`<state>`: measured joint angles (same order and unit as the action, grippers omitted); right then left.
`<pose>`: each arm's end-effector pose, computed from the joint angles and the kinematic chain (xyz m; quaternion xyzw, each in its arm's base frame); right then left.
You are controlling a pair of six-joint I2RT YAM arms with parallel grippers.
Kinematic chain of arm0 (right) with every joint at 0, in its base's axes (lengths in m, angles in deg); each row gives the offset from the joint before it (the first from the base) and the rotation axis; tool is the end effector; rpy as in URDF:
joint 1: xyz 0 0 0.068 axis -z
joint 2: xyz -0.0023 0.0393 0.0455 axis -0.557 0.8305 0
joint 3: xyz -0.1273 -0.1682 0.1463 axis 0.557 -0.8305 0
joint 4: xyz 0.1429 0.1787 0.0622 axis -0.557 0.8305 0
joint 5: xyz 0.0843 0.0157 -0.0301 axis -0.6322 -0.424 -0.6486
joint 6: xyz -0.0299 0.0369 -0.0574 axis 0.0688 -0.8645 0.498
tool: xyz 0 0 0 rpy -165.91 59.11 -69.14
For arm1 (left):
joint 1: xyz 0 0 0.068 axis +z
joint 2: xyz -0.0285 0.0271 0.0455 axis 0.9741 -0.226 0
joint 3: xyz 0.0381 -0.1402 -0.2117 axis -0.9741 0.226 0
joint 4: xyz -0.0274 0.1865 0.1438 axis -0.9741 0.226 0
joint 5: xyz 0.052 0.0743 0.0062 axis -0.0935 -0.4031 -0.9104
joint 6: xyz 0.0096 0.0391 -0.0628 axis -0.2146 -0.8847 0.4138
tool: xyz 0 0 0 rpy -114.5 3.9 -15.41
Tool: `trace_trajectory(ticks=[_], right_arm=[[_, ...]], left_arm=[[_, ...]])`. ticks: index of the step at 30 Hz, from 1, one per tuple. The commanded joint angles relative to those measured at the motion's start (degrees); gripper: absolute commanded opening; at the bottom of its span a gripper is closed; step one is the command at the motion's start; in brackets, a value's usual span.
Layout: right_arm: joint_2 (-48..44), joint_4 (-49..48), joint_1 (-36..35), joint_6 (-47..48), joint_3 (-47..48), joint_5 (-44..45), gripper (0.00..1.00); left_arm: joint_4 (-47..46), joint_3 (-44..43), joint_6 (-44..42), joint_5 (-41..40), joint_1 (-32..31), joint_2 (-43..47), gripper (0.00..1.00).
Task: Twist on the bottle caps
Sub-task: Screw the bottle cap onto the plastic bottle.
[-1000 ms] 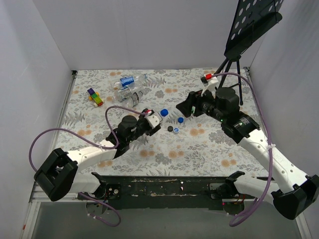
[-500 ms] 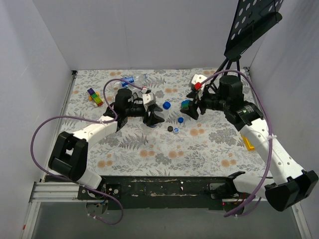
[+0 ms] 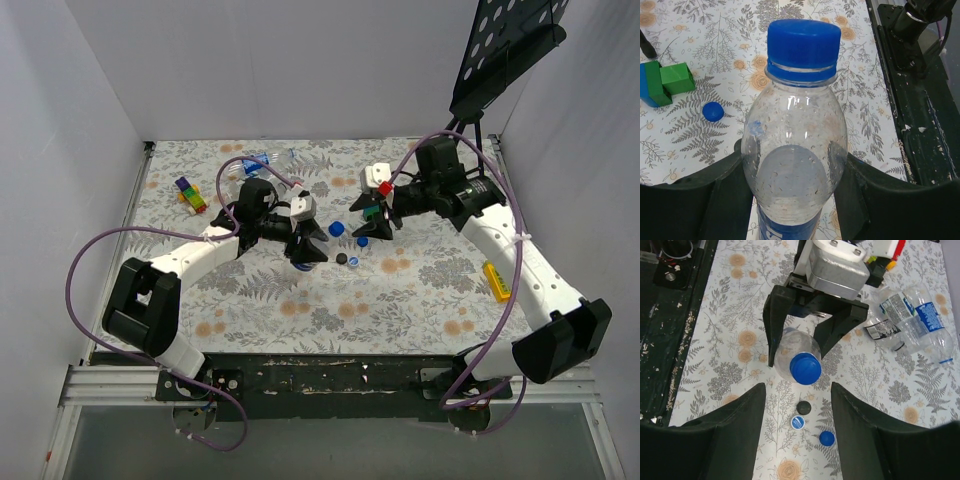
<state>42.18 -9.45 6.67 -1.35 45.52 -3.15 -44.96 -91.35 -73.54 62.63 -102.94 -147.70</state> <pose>0.2216 0.1694 0.3634 -0.6484 0.5126 0.3127 0.4681 0.2586 -0.1882 0.2345 0.3295 0.7236 -0.5670 0.2153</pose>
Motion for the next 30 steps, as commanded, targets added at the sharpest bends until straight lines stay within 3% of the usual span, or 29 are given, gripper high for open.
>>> trace_trajectory(ticks=[1,23,30], right_arm=[[0.64,3.08,-1.73,4.38,2.97,-3.7,0.61],[6.97,5.37,-7.89,4.46,8.16,7.29,0.6],[7.68,5.46,-8.24,3.85,8.95,7.03,0.54]], left_arm=[[1.7,-2.02,-2.01,1.71,0.07,1.23,0.1],[2.05,-0.62,-2.36,2.5,0.07,5.98,0.08],[2.05,-0.53,-2.45,2.15,0.07,6.24,0.07]])
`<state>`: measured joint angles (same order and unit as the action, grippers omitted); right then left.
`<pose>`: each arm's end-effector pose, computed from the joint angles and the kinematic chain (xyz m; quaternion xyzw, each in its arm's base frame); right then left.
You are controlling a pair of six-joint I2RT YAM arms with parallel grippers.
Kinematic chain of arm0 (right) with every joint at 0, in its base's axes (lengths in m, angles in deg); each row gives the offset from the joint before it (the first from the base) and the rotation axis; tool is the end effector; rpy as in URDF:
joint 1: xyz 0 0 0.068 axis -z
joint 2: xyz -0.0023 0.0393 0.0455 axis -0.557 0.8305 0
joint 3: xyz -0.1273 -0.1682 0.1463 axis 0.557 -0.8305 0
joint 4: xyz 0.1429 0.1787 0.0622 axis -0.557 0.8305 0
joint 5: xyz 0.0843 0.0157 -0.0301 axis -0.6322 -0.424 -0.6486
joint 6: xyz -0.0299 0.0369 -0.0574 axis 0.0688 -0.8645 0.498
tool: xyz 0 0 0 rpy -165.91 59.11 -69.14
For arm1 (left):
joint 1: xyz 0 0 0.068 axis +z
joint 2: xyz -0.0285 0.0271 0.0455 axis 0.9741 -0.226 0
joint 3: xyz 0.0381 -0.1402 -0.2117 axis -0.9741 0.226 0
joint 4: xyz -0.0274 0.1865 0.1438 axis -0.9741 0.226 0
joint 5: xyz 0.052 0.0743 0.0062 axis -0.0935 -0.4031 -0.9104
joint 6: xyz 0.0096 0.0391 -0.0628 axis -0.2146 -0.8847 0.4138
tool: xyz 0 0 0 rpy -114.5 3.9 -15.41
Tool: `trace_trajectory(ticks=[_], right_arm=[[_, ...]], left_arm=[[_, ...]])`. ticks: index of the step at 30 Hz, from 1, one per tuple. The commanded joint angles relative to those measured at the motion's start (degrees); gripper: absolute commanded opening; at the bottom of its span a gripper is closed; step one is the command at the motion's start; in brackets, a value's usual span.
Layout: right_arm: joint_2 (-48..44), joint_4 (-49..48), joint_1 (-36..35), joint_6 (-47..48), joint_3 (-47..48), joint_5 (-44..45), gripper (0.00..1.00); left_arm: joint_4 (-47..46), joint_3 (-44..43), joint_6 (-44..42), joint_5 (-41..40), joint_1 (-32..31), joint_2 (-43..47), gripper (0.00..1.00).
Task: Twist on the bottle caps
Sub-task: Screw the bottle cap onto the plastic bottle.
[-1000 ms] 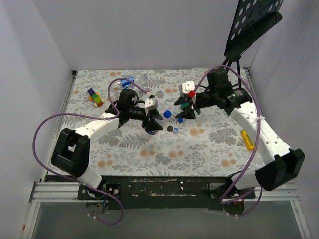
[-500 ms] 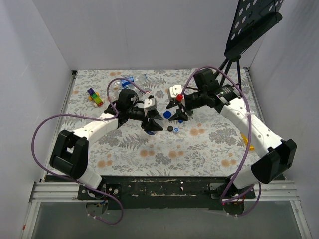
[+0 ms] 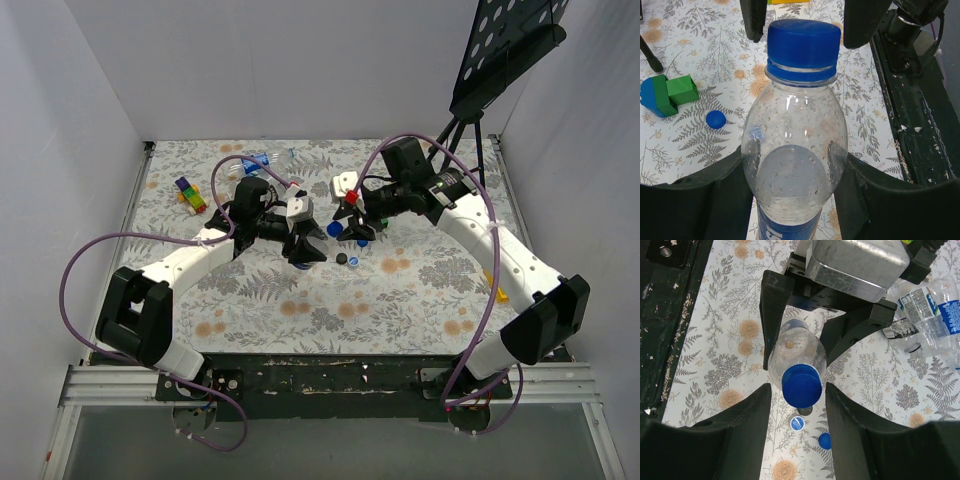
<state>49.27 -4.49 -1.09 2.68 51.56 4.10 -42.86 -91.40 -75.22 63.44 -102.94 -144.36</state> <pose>0.2230 0.2098 0.3506 -0.6961 0.5054 0.2902 0.4193 0.2492 -0.1841 0.2490 0.3470 0.7100 -0.5684 0.2292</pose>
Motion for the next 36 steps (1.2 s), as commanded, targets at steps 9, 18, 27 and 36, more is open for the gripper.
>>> trace_trajectory(ticks=[9,18,27,36], right_arm=[[1.39,0.23,-0.92,-2.37,3.27,0.65,0.28],[-0.28,-7.22,-2.5,-17.37,-1.2,5.74,0.13],[-4.41,-20.06,-4.7,-47.52,-10.52,18.74,0.01],[-10.74,-30.17,-7.42,-69.5,-19.04,30.0,0.01]], left_arm=[[-0.05,-0.49,-0.68,0.99,0.07,3.51,0.07],[-7.5,2.84,3.18,-7.16,-0.72,6.58,0.06],[-22.35,13.21,2.66,-39.4,-9.41,14.4,0.07],[-36.07,21.04,-2.7,-63.16,-20.14,17.14,0.07]])
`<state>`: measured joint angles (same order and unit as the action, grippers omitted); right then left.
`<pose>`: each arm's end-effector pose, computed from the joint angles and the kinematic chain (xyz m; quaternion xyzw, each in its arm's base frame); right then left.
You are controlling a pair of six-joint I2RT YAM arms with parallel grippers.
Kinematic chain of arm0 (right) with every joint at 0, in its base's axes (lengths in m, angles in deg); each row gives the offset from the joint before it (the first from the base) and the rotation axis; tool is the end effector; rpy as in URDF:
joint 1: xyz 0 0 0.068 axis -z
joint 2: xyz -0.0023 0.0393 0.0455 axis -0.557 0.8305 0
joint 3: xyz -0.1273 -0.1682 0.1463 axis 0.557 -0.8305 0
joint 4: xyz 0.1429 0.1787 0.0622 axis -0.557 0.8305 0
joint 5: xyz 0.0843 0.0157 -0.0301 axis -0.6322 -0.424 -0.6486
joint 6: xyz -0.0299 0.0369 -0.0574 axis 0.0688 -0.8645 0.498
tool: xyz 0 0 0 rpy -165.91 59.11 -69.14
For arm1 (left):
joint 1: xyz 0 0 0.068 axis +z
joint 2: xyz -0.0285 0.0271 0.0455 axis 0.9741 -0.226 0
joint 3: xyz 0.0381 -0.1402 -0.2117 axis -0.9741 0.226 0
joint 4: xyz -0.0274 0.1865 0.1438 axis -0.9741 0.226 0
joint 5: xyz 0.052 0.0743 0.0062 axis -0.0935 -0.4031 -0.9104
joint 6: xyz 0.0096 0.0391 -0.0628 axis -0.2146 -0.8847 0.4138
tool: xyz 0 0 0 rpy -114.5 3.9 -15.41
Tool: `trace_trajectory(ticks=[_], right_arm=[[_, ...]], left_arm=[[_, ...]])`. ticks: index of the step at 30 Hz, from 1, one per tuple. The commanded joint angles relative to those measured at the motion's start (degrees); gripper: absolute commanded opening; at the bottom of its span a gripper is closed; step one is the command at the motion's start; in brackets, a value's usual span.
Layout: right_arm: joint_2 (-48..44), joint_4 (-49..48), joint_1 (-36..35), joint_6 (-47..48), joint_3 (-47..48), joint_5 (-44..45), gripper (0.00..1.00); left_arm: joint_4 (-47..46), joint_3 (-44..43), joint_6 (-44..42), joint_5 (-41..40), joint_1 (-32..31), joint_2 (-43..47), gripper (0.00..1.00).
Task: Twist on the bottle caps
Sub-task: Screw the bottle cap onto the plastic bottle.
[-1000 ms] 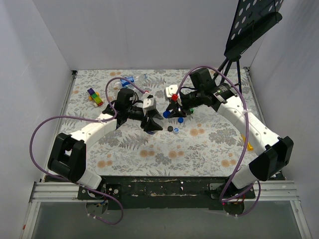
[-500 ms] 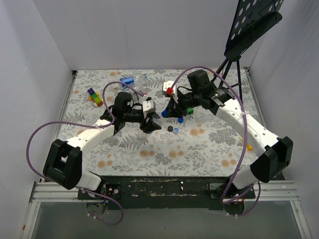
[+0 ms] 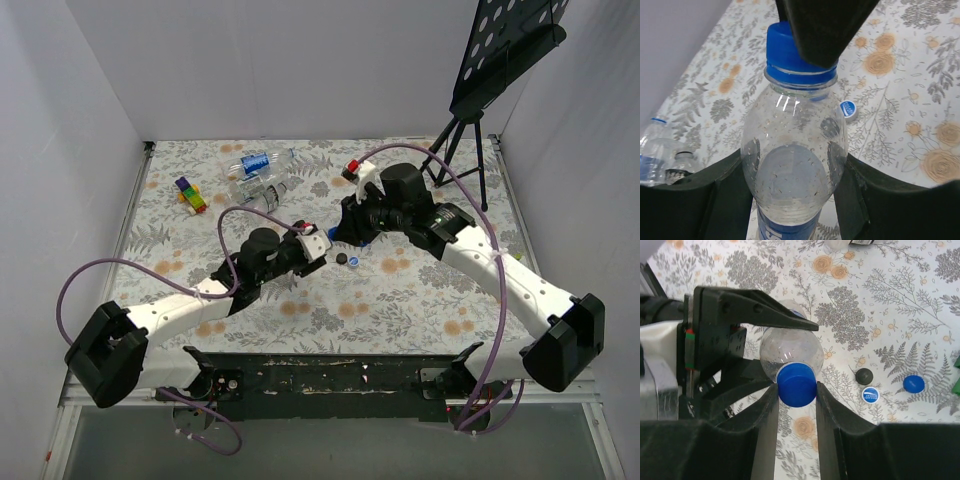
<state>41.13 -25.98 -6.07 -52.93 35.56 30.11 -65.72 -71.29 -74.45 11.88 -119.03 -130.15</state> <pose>0.2212 0.2117 0.3307 -0.3483 0.7803 0.3156 0.4125 0.2013 -0.1998 0.2311 0.2763 0.7558 -0.3406 0.4863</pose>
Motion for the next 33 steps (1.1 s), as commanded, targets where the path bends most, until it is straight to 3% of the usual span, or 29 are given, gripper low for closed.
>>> trace_trajectory(ticks=[1,10,17,18,19,21,23,28,33], right_arm=[[-3.31,-9.56,-2.44,-15.04,-3.75,5.04,0.01],[-3.49,-10.63,-2.44,-22.35,-5.69,9.09,0.01],[-5.33,-11.6,-2.35,-22.27,-6.22,12.08,0.01],[-5.77,-11.59,-2.18,-21.31,-6.13,12.52,0.01],[-6.47,-11.77,-2.0,-20.34,-6.04,13.04,0.09],[-7.96,-12.21,-1.39,-17.71,-5.78,13.31,0.35],[-9.37,-12.03,-0.78,-14.11,-4.82,14.1,0.46],[-11.66,-9.58,1.25,-3.3,-1.04,13.32,0.6],[-11.32,-5.63,3.97,10.23,3.26,4.02,0.66]], left_arm=[[-14.7,1.63,-4.25,-14.83,-5.1,2.84,0.07],[-27.71,5.6,-15.68,-36.12,-12.84,-2.07,0.07],[-27.21,4.81,-15.09,-38.52,-13.46,-3.93,0.06],[-25.19,4.37,-13.07,-36.94,-13.2,-3.84,0.04],[-22.13,3.5,-11.48,-34.49,-12.76,-3.84,0.02],[-16.07,1.39,-5.95,-28.52,-11.36,-3.75,0.02],[-11.22,-1.25,-1.64,-21.49,-9.25,-3.75,0.02],[-1.37,-6.61,7.33,-0.84,-1.78,-4.89,0.01],[5.23,-10.83,10.24,17.89,3.05,-7.44,0.02]])
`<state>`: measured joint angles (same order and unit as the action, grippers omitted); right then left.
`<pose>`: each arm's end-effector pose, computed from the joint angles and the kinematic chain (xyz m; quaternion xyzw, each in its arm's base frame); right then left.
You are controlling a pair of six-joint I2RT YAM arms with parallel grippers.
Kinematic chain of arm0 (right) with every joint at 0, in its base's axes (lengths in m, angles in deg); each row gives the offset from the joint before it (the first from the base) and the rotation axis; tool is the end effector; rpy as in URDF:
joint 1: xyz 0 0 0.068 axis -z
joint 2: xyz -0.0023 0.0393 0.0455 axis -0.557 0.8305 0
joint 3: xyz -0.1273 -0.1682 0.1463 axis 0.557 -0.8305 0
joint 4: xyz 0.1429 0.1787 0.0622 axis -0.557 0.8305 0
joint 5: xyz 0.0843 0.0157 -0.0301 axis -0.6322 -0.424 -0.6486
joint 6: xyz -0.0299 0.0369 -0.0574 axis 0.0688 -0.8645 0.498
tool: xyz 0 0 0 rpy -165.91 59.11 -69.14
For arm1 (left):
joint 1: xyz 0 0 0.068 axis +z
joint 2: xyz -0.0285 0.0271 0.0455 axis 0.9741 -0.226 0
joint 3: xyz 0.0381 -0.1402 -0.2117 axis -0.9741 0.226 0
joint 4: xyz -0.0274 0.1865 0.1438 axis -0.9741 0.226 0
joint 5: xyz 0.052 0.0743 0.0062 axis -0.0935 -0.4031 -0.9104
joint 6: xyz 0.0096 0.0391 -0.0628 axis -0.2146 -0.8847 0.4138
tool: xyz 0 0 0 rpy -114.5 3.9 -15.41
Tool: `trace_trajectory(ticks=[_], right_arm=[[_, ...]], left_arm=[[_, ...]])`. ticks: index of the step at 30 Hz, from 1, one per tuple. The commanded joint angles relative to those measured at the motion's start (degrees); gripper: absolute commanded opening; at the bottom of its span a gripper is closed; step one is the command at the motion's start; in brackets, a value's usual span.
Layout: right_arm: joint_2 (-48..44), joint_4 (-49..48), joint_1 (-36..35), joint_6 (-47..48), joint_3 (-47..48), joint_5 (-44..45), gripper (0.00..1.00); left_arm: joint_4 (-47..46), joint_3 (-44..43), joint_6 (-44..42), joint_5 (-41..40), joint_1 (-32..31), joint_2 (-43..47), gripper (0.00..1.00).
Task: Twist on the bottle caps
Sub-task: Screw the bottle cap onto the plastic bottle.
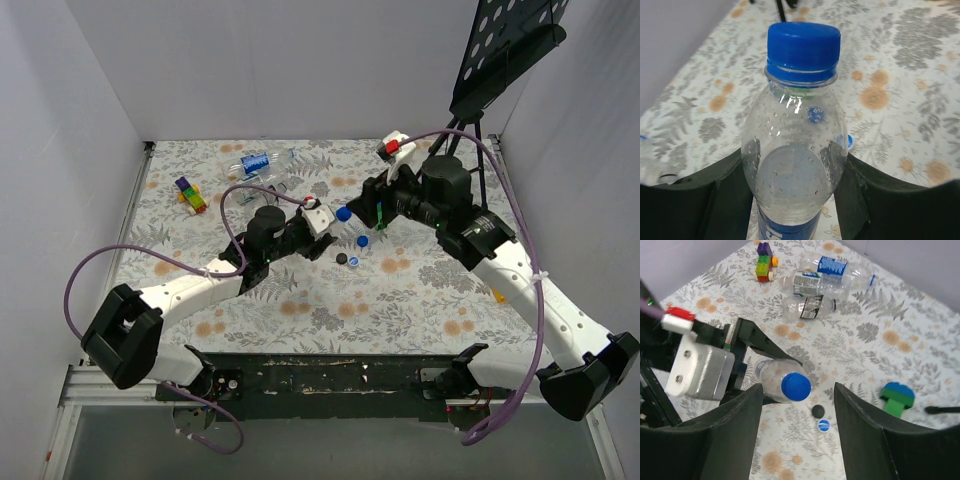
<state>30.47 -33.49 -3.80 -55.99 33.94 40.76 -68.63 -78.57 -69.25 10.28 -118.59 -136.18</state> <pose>0.2073 0.1715 0.3863 -0.2555 0.7366 0.2853 0.5574 0.2261 -0.2167 0.2522 0.2289 0.7494 -0.3632 0.5041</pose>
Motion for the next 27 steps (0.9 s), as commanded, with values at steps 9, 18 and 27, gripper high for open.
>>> trace_trajectory(ticks=[9,18,27], right_arm=[[1.55,14.72,5.04,33.16,8.41,-26.93,0.68],[5.32,22.46,5.13,42.05,11.83,-31.87,0.68],[7.97,25.28,5.04,44.78,13.33,-35.12,0.66]], left_arm=[[9.55,-5.32,6.98,37.17,6.67,-1.67,0.03],[9.73,-5.49,6.27,41.4,7.63,-0.97,0.04],[9.64,-5.41,6.09,42.1,7.99,-0.53,0.04]])
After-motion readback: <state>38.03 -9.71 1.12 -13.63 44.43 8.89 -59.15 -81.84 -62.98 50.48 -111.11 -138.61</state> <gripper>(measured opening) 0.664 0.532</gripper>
